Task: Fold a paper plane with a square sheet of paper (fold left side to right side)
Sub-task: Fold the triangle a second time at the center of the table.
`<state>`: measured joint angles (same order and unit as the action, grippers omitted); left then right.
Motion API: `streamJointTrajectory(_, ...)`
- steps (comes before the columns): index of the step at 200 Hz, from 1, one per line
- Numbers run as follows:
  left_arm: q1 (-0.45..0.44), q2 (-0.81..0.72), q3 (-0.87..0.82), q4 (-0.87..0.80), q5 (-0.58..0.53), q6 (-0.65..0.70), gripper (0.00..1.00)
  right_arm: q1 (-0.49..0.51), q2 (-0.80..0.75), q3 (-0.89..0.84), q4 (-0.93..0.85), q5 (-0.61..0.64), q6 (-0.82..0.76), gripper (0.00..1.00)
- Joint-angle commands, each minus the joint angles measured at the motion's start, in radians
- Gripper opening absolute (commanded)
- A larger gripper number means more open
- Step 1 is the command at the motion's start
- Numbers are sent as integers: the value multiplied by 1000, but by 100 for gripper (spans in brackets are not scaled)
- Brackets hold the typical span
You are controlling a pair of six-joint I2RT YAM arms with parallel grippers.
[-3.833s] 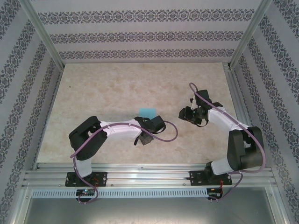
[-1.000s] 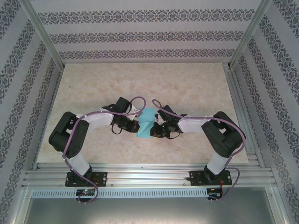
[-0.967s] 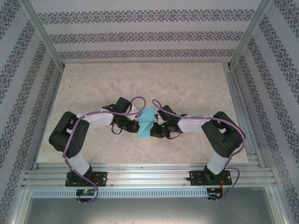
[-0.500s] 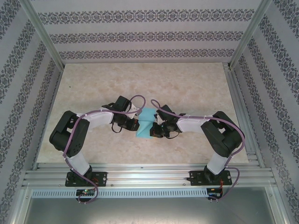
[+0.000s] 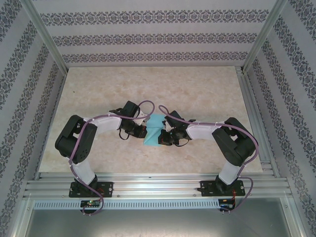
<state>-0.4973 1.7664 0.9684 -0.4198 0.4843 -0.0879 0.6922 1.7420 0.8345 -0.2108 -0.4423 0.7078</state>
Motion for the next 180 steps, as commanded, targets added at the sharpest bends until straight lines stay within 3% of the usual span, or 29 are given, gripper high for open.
streamJointTrajectory(1, 17, 5, 18, -20, -17, 12, 2, 18, 48, -10, -62, 64, -21, 2)
streamJointTrajectory(180, 15, 59, 16, 7, -17, 6, 2, 27, 54, -10, -63, 65, -19, 3)
